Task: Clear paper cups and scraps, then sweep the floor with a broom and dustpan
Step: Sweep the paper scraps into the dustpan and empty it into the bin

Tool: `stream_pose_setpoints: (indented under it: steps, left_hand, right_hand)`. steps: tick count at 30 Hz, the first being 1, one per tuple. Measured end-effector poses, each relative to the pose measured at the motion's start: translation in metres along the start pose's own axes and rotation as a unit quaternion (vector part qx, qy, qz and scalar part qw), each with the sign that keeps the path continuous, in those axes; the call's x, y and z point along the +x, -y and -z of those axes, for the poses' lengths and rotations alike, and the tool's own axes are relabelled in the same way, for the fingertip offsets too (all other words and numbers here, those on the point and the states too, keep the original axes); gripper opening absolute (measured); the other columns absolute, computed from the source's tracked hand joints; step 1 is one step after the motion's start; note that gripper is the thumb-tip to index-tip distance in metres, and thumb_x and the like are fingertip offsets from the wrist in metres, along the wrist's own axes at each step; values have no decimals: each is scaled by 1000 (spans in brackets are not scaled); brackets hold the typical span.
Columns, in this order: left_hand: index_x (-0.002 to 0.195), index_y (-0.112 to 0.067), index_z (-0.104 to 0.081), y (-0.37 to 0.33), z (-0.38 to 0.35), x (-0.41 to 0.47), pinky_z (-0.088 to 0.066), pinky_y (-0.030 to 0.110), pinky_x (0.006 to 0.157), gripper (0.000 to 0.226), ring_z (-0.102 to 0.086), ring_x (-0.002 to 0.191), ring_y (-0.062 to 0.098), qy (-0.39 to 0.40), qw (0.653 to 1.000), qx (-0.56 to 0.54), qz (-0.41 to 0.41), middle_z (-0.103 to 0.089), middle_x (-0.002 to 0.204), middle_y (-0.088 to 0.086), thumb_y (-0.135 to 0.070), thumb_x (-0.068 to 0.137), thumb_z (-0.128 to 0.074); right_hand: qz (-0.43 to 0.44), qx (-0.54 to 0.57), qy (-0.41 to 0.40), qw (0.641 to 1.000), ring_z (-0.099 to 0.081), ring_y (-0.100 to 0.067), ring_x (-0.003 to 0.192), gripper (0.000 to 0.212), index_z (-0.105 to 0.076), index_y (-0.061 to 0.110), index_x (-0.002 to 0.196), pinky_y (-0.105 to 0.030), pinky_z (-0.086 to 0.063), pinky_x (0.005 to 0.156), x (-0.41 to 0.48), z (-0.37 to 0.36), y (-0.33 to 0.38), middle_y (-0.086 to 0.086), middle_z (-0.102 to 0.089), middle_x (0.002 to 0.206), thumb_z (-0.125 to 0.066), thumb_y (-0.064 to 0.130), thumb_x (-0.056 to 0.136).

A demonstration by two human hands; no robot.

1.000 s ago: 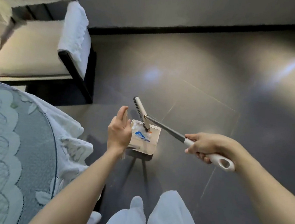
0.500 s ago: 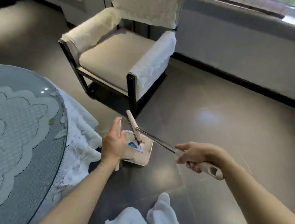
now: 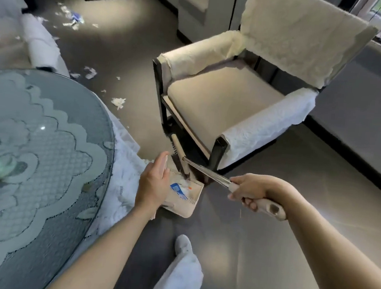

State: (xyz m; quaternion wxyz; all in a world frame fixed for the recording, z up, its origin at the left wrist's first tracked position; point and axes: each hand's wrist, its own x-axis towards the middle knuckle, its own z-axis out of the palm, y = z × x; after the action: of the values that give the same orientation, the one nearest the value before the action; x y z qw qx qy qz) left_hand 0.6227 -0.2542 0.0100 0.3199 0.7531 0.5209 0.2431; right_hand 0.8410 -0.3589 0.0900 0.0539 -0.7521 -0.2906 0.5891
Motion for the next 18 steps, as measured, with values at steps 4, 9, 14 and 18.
stream_pose_setpoints:
  steps: [4,9,14,18]
  left_hand:
    - [132,-17,-52,3,-3,41,-39,28,75,42,-59,99,34,-25,999,14,26,-64,111,16,-2,93,-52]
    - [127,-11,-54,10,-4,71,-40,23,80,40,-59,105,31,-56,997,27,37,-64,118,9,4,90,-54]
    - [129,-9,-56,14,-14,84,-37,13,84,47,-59,105,26,-134,986,39,86,-64,122,9,9,85,-60]
    - [123,-24,-50,6,-24,86,-41,21,81,52,-62,102,28,-198,966,43,164,-66,115,8,11,85,-58]
  right_hand:
    - [2,-48,40,998,-39,-9,35,26,-41,16,119,-21,-37,37,38,42,46,-3,-44,56,-53,11,97]
    - [12,-147,49,988,-41,-13,48,25,-45,13,120,-22,-39,45,85,87,106,-3,-46,60,-54,16,97]
    - [64,-285,45,955,-46,-15,57,20,-56,5,107,-27,-42,61,136,124,168,-4,-51,72,-57,20,95]
    - [72,-326,72,940,-47,-20,60,33,-54,0,120,-35,-43,71,177,150,208,-9,-55,79,-58,21,94]
